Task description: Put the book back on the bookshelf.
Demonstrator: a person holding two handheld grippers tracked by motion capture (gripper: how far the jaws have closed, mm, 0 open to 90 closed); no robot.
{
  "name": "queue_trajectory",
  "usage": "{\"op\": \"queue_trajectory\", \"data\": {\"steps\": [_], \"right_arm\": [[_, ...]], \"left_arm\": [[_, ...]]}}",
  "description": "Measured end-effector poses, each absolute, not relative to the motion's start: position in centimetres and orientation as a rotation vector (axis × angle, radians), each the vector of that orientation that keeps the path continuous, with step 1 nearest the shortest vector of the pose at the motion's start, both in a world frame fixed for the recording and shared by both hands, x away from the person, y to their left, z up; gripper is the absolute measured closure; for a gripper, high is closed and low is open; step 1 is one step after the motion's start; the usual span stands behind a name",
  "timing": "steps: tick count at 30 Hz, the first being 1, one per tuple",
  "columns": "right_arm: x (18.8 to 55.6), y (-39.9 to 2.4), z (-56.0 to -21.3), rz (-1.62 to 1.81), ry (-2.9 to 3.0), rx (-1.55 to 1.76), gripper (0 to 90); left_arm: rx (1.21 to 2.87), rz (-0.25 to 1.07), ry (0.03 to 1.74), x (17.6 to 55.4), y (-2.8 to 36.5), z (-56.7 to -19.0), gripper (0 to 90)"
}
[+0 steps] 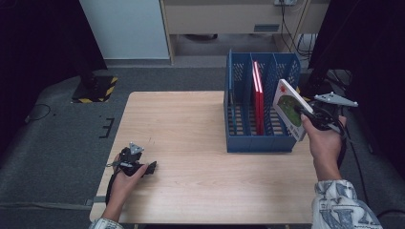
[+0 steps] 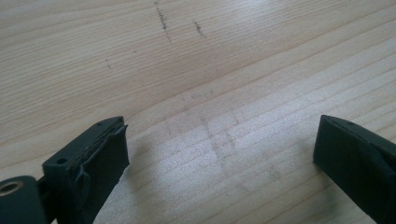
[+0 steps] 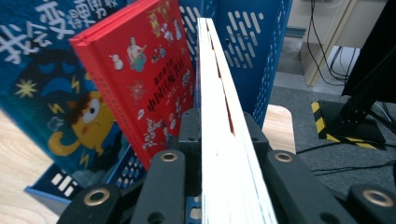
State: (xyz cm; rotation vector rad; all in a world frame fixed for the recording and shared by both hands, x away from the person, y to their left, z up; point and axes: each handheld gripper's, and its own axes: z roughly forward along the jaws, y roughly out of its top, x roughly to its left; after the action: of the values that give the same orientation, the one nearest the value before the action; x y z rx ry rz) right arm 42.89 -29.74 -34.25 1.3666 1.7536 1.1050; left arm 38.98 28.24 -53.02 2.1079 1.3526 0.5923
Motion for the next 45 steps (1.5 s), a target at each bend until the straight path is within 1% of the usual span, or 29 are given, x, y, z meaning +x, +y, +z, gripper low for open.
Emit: {"op": "queue_trajectory", "data": {"steps": [10,18,28,36,45], "right_arm": [[45.2,-29.3,-35.1,1.086,1.715,1.402,75.9],[47.4,-28.3,-36.9,1.023,1.703,1.417,75.9],[48.2,-27.8,-38.6,1.009,1.694,1.428,75.9],[48.8,-27.9,-38.7,1.007,1.686,1.442,75.9],[50.1,-27.7,-39.8,0.991,1.684,1.472,75.9]], "left_arm": [[2.104,0.587,1.356,39.0,28.3,-53.0,2.1],[2.097,0.579,1.356,39.1,28.3,-53.1,2.1],[2.098,0.578,1.354,39.1,28.3,-53.1,2.5],[2.099,0.579,1.353,39.1,28.2,-53.1,2.5],[2.094,0.573,1.353,39.1,28.3,-53.1,2.4]]}}
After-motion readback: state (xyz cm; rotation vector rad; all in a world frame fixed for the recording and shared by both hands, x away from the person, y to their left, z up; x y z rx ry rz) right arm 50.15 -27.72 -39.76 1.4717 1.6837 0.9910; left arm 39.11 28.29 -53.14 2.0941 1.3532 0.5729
